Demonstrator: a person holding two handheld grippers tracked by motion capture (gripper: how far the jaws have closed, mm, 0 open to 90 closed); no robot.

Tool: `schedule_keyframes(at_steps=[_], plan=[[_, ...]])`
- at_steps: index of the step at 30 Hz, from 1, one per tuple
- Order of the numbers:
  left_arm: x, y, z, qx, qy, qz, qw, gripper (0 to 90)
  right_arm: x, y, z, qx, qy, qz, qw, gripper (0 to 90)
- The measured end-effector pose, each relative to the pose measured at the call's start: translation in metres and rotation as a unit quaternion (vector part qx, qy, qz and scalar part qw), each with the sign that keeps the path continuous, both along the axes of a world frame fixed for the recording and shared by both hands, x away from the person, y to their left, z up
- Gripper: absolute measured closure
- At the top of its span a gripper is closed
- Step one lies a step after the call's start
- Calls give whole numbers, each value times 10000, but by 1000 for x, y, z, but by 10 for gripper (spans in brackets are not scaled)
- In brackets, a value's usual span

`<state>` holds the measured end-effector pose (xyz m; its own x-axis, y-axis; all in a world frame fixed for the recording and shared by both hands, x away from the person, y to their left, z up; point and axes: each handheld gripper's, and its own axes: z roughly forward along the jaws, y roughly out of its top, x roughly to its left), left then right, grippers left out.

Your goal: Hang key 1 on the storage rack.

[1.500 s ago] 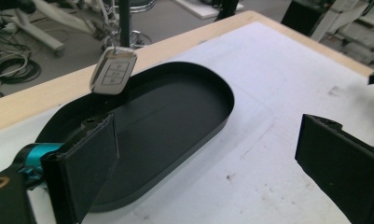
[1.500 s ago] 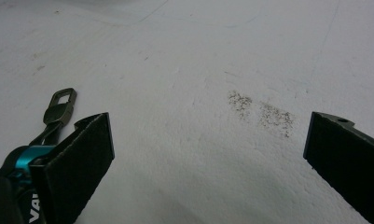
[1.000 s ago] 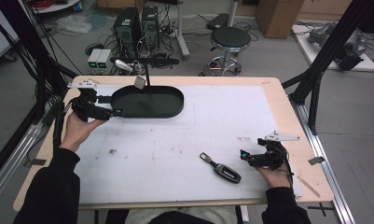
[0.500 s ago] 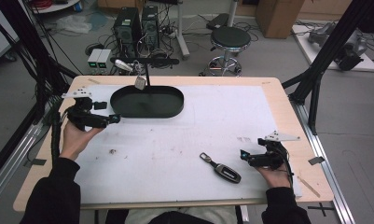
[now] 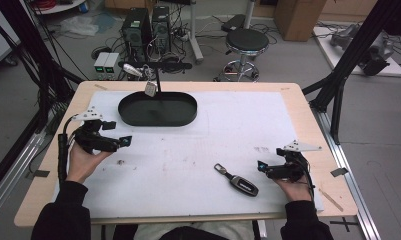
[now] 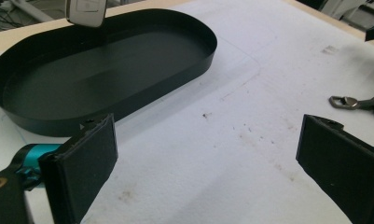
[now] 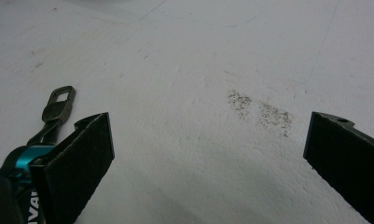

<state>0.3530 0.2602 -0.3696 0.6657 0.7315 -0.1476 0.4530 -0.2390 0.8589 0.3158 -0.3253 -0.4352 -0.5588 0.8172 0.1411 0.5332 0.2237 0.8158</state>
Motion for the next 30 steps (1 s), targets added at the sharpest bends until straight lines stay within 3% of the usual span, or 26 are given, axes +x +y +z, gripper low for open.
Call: schedule_keyframes(at_steps=[2,6,10,30], plan=[[-3,0,-2,107,-20,35,9999,58,0,0,0,7,-2,-1,10000,8],[-11,2,-7,104,-22,33,9999,58,0,0,0,-10,-6,6,10000,8],[-16,5,-16,171,129,34,9998,58,0,0,0,-9,-7,-4,10000,8],[-41,19,-40,52,166,195,9997,58,0,1,0,-27,-24,17,10000,8]])
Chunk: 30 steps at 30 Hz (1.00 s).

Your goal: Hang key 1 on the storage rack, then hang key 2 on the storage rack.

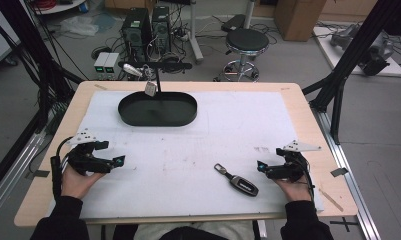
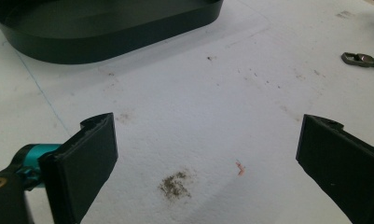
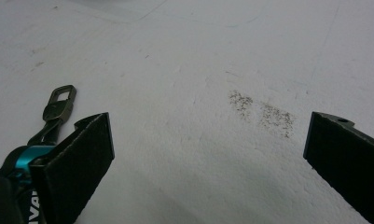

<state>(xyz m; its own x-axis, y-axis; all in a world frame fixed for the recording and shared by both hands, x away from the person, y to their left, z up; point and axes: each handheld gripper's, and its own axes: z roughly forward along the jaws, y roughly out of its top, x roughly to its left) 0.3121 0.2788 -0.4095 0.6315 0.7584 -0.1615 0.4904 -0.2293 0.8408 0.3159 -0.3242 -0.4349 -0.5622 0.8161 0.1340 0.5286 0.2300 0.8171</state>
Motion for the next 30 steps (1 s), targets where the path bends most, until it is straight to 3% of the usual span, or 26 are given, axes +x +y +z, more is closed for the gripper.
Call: schedule_keyframes(at_steps=[14,30], plan=[[-15,14,-9,-267,-194,59,9994,58,-2,5,5,7,-101,93,9999,8],[-19,19,-15,-214,-46,35,9998,58,-6,29,14,-144,-121,479,9987,8]])
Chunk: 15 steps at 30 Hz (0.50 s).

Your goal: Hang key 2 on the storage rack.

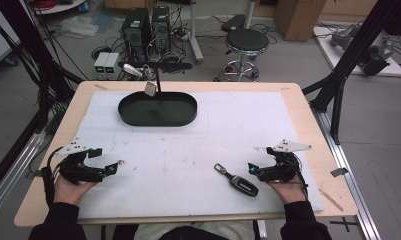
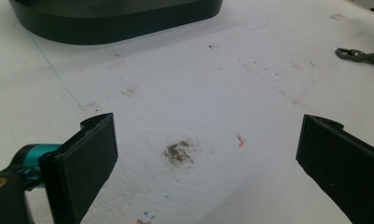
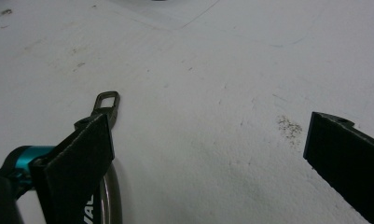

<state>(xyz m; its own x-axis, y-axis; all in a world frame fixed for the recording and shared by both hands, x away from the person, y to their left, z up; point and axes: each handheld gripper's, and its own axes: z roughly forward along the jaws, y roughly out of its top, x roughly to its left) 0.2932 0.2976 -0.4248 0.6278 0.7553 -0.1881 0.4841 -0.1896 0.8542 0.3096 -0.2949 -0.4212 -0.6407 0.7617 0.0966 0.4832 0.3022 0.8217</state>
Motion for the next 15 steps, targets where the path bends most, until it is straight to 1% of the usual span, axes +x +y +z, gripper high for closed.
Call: schedule_keyframes(at_steps=[2,3,4,7,10,13,15], plan=[[0,0,-1,42,28,-45,10000,58,0,1,0,1,3,27,10000,8],[0,-1,-1,75,9,-61,10000,58,0,2,0,-5,-7,44,10000,8],[0,-2,-1,74,4,-45,10000,58,0,3,1,30,28,68,10000,8],[0,-2,-1,157,5,-61,9999,58,0,7,2,38,23,157,9999,8],[0,-1,-1,69,56,-78,9999,58,-1,13,2,14,35,251,9997,8],[0,0,0,22,21,-72,10000,58,-2,20,3,-40,77,344,9994,8],[0,0,0,41,-6,-49,10000,58,-2,26,3,-99,102,433,9990,8]])
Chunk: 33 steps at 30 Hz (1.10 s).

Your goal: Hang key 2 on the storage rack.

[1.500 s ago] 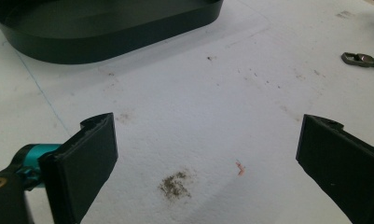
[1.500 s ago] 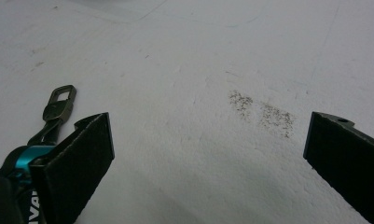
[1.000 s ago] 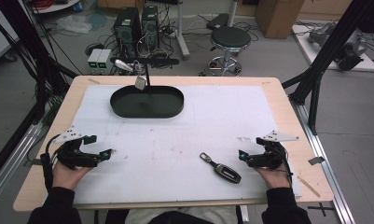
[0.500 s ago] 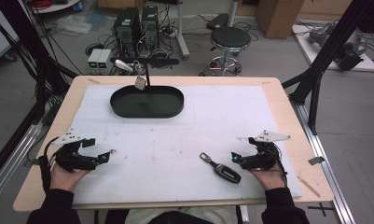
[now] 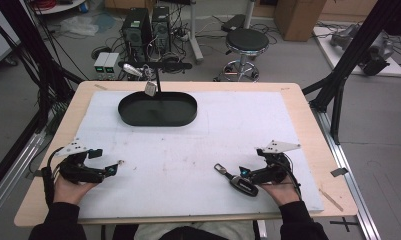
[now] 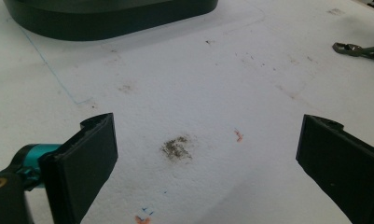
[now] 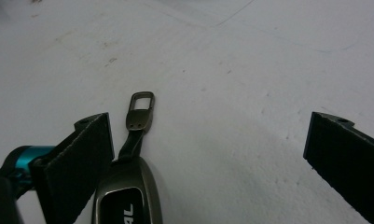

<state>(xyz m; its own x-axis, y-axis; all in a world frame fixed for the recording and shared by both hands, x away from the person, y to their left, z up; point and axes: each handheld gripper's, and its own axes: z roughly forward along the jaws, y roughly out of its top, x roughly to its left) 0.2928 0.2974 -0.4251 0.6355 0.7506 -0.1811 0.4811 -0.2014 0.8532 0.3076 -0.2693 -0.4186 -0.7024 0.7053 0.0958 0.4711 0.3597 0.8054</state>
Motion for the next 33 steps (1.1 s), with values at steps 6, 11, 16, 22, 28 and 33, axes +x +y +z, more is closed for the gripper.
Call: schedule_keyframes(at_steps=[6,11,16,22,28,33], plan=[[0,-1,0,31,-5,-35,10000,58,-1,14,-2,-169,76,204,9996,8],[0,-1,-1,28,8,-63,10000,58,-1,26,-5,-327,123,362,9987,8],[1,-1,-1,22,18,-66,10000,58,-2,37,-7,-428,190,479,9978,8],[0,0,0,-23,6,-63,10000,58,-3,47,-11,-658,215,591,9958,8],[0,-1,-1,-1,14,-78,10000,58,-3,50,-13,-718,236,649,9950,9],[0,-1,0,-17,-20,-39,10000,58,-4,55,-16,-875,360,820,9921,58]])
